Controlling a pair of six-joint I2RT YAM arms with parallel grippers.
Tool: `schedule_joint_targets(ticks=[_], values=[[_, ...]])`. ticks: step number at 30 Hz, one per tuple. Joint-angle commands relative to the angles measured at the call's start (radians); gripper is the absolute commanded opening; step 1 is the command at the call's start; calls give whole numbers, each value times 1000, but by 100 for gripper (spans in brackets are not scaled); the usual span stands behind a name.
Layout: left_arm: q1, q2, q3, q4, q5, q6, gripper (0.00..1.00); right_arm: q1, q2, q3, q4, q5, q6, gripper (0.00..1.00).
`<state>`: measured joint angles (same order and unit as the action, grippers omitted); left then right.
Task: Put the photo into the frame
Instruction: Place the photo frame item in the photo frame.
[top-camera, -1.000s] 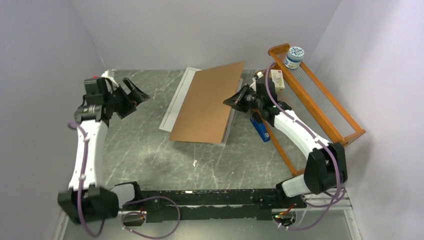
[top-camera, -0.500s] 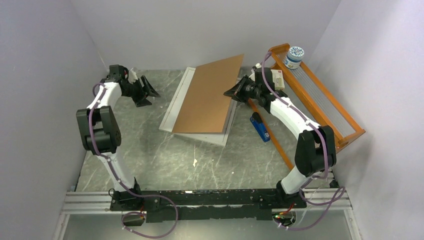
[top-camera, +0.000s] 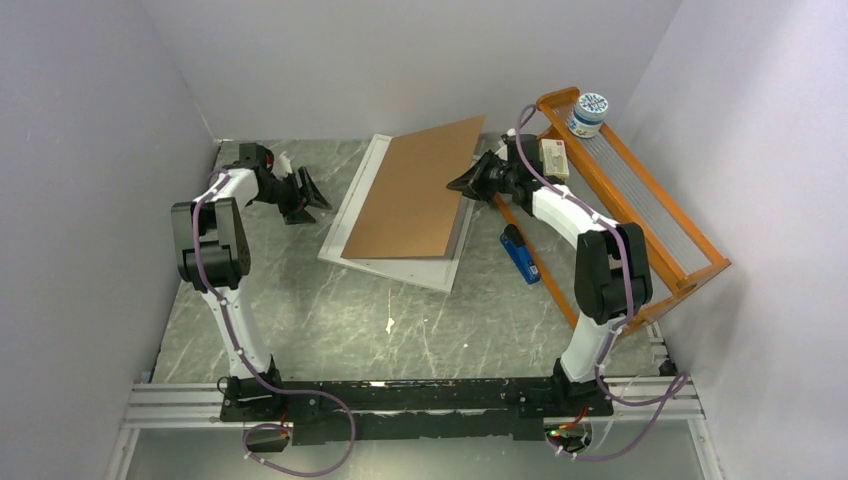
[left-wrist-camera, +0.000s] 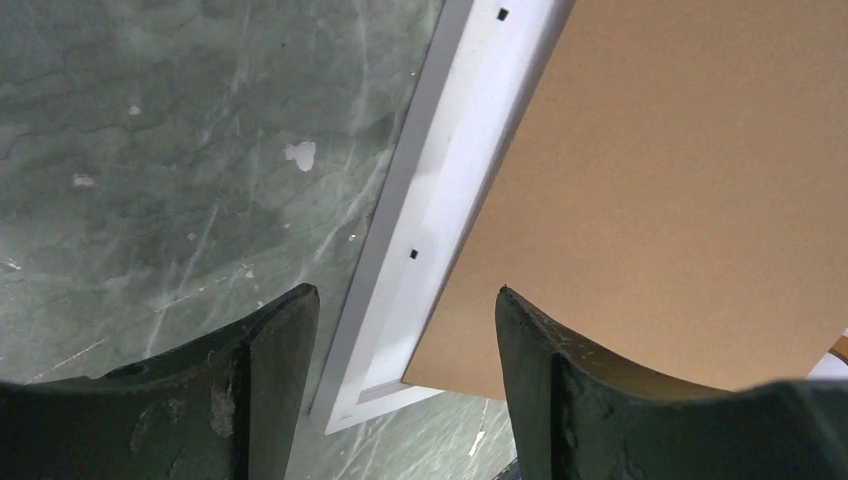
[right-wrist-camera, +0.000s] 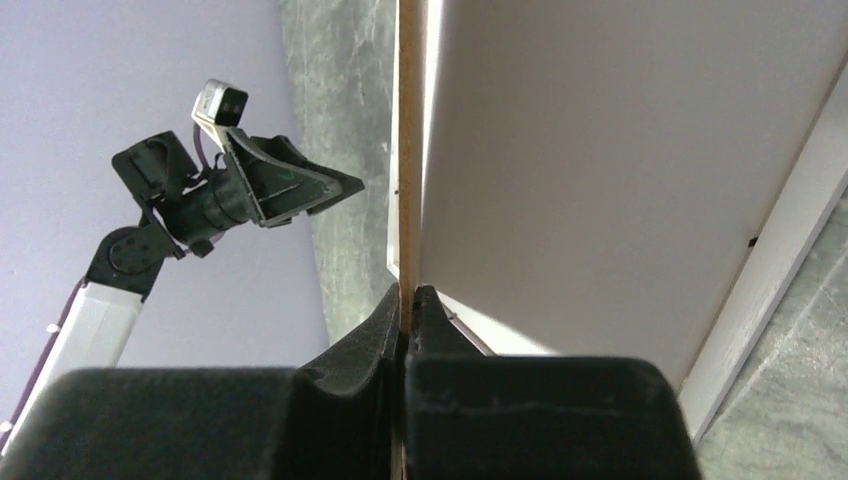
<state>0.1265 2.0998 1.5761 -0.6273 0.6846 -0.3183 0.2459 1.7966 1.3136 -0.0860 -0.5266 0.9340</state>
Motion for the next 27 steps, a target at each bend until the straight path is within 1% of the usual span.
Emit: schedule_joint_targets(ticks=[1,5,9,12,15,19,24,26,27], values=[[2,-15,-54,84,17,13,72,0,12,19,140,-149,4,0],[1,-5,-96,96,44,-10,73,1,50,17,157,-225,13,0],[1,-22,-175,124,62,-45,71,0,94,44,95,-227,-17,0],[-2,-50,-234,134,72,-63,70,-1,128,51,78,-235,-10,0],[-2,-101,-298,141,51,-72,67,-2,156,65,25,-252,-38,0],[-2,-179,-366,104,7,-68,65,-2,166,32,32,-284,-45,0],[-2,-302,-465,75,-31,-79,65,1,181,39,-38,-342,-125,0],[-3,-332,-493,65,-48,-77,66,1,191,49,-70,-358,-155,4],[-2,-342,-501,65,-56,-77,68,1,196,51,-74,-358,-163,7]])
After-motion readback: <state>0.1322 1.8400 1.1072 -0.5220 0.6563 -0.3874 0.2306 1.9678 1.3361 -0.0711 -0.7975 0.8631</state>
